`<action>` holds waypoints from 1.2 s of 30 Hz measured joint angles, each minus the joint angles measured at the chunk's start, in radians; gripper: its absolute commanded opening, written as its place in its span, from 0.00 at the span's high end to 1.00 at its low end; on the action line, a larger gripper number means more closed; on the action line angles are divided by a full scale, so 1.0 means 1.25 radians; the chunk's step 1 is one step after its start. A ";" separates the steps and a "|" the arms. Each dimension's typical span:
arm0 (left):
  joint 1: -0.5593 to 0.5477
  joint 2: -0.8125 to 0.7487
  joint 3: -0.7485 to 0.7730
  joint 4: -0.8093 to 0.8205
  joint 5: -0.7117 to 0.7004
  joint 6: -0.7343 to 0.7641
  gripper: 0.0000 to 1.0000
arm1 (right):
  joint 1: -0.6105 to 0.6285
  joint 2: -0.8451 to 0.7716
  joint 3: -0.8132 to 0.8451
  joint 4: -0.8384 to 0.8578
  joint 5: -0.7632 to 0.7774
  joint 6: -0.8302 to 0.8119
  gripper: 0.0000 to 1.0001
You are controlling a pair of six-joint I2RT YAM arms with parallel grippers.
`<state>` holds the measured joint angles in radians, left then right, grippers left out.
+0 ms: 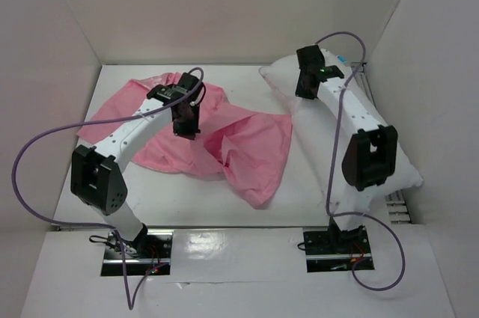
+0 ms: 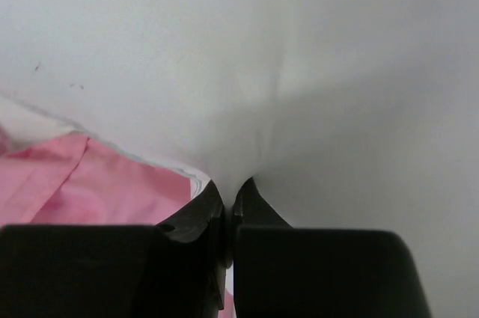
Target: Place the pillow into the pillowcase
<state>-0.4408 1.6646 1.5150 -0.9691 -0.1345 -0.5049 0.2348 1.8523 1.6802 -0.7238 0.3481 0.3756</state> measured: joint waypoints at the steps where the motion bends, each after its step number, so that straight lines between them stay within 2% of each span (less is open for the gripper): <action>1: 0.002 -0.013 -0.024 -0.003 -0.010 0.001 0.99 | 0.002 -0.046 -0.026 -0.001 -0.013 0.000 1.00; 2: 0.003 -0.021 -0.041 -0.005 -0.021 0.002 0.76 | 0.005 -0.090 -0.048 -0.002 -0.023 -0.002 1.00; 3: 0.004 -0.023 -0.049 -0.010 -0.031 0.007 0.59 | 0.007 -0.120 -0.063 -0.003 -0.031 -0.002 1.00; 5: -0.003 -0.013 -0.043 -0.021 -0.063 0.006 0.37 | 0.013 -0.184 -0.107 0.001 -0.052 0.000 1.00; 6: -0.010 -0.004 -0.029 -0.027 -0.074 0.014 0.33 | 0.014 -0.200 -0.124 0.004 -0.058 0.001 1.00; 12: -0.101 0.103 0.155 0.006 -0.138 0.049 0.28 | 0.006 -0.205 -0.195 0.030 -0.102 0.020 1.00; 13: -0.118 0.131 0.190 0.020 -0.153 0.065 0.23 | 0.001 -0.205 -0.197 0.034 -0.110 0.022 1.00; 15: -0.148 0.181 0.224 0.049 -0.180 0.090 0.22 | -0.009 -0.205 -0.197 0.039 -0.123 0.023 1.00; 20: -0.205 0.292 0.229 0.086 -0.219 0.137 0.20 | -0.053 -0.205 -0.197 0.047 -0.164 0.025 1.00; 21: -0.211 0.309 0.223 0.090 -0.229 0.149 0.17 | -0.062 -0.205 -0.197 0.048 -0.172 0.026 1.00; 29: -0.197 0.391 0.219 0.117 -0.320 0.159 0.14 | -0.114 -0.207 -0.197 0.054 -0.200 0.025 1.00; 32: -0.189 0.415 0.219 0.128 -0.319 0.160 0.16 | -0.116 -0.208 -0.197 0.054 -0.204 0.024 1.00; 34: -0.182 0.429 0.222 0.132 -0.317 0.165 0.23 | -0.118 -0.210 -0.197 0.054 -0.207 0.025 1.00; 35: -0.179 0.437 0.225 0.134 -0.317 0.168 0.27 | -0.119 -0.210 -0.197 0.054 -0.207 0.024 1.00; 36: -0.176 0.443 0.225 0.137 -0.315 0.168 0.40 | -0.120 -0.211 -0.197 0.054 -0.207 0.023 1.00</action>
<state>-0.6609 2.2189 1.7966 -0.7979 -0.5285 -0.2947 0.0849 1.5883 1.4342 -0.6567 0.0891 0.4042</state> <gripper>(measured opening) 0.751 0.034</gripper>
